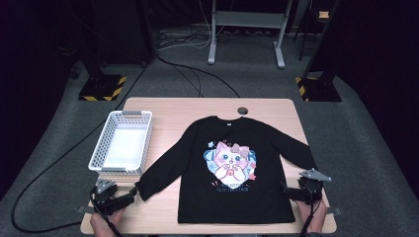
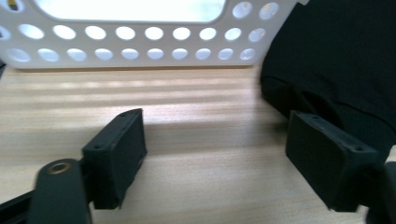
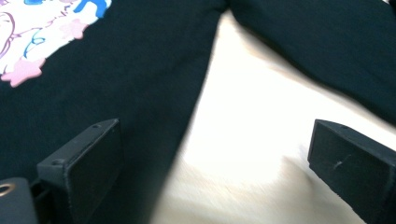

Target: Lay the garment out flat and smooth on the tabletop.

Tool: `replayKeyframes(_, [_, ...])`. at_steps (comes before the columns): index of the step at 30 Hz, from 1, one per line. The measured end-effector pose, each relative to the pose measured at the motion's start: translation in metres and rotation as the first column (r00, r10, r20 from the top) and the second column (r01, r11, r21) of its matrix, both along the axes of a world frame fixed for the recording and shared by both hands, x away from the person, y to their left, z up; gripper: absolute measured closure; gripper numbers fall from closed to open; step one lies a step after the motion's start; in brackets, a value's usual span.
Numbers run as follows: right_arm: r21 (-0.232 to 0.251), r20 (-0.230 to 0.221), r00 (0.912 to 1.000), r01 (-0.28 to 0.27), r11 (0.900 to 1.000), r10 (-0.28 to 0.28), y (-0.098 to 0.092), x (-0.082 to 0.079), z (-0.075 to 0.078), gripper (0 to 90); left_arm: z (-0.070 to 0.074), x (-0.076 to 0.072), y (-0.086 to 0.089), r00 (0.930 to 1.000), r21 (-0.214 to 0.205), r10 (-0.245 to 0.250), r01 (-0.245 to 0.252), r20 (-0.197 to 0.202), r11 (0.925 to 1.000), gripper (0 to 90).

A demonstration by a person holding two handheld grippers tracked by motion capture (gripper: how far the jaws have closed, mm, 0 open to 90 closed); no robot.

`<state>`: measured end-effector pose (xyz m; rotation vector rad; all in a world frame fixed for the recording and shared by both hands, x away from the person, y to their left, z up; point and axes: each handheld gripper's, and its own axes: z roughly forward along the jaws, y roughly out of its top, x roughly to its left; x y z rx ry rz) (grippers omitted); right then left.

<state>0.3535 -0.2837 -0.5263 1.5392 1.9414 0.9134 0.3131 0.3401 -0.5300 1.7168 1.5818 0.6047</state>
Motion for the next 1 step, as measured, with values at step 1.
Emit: replayKeyframes(1, [0.002, -0.001, 1.0, -0.002, 1.0, 0.002, -0.002, -0.0019, -0.0002, 2.5, -0.0001, 0.0, -0.0004, 1.0, 0.002, -0.001, 0.001, -0.001, 1.0, 18.0])
